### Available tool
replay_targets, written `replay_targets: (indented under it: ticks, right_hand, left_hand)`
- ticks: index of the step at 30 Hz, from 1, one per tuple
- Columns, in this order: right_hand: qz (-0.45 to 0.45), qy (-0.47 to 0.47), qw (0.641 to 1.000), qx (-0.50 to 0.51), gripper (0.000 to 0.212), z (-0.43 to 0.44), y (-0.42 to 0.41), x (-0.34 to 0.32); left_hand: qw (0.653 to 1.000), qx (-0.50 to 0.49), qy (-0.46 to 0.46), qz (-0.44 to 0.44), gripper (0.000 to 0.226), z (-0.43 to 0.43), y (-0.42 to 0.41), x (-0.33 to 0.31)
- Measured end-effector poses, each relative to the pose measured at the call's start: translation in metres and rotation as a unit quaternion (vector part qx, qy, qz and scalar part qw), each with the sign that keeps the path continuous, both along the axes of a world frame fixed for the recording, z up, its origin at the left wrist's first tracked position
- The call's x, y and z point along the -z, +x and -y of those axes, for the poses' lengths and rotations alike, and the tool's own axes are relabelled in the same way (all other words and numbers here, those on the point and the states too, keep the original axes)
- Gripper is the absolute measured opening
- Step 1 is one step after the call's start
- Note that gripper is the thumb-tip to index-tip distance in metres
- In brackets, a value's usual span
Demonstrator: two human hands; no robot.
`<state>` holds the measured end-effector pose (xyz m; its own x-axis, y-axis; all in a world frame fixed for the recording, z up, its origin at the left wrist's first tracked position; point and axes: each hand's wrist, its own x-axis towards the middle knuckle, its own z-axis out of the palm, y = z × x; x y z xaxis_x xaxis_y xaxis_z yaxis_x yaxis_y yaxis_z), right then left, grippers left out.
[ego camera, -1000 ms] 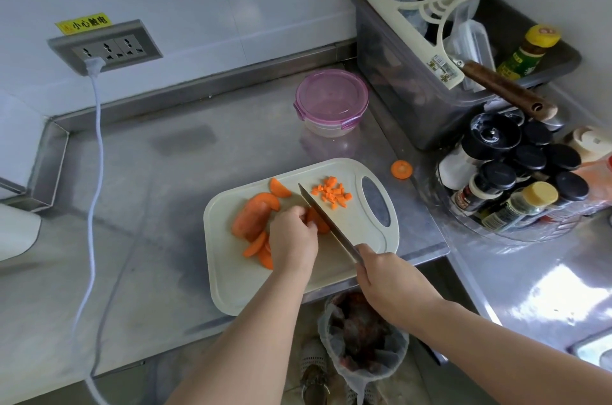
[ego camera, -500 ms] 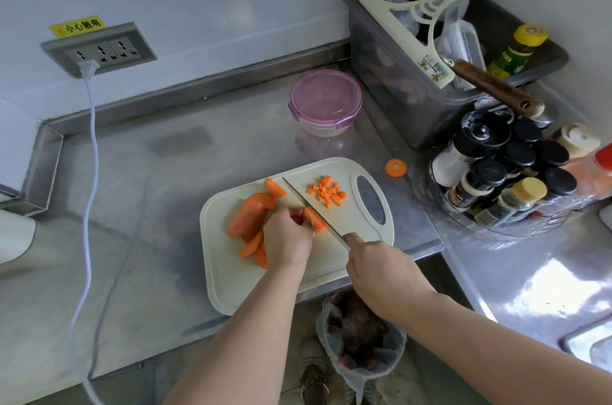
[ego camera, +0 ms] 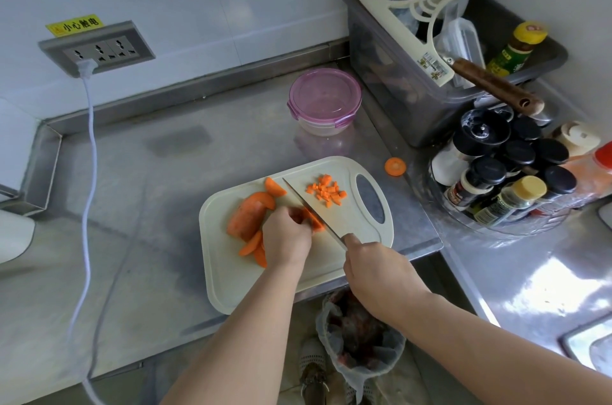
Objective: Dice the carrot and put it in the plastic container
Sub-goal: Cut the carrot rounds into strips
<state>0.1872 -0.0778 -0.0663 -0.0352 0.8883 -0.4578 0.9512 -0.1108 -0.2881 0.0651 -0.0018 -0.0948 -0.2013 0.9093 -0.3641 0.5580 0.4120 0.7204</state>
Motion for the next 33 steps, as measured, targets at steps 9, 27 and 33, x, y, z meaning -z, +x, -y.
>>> replay_targets:
  ticks: [9, 27, 33]
  right_hand:
    - [0.03, -0.007, 0.999, -0.021, 0.035, 0.0, 0.0, 0.003]
    - [0.012, -0.053, 0.998, 0.026, 0.032, -0.011, -0.002, 0.013]
    - [-0.03, -0.019, 0.998, 0.06, 0.019, -0.006, 0.002, 0.009]
  left_hand:
    - [1.0, -0.002, -0.009, -0.004, 0.016, -0.003, 0.0, 0.001]
    - [1.0, 0.014, -0.017, -0.015, 0.016, -0.005, -0.002, 0.006]
    - [0.999, 0.003, -0.012, 0.032, 0.011, -0.003, -0.003, 0.006]
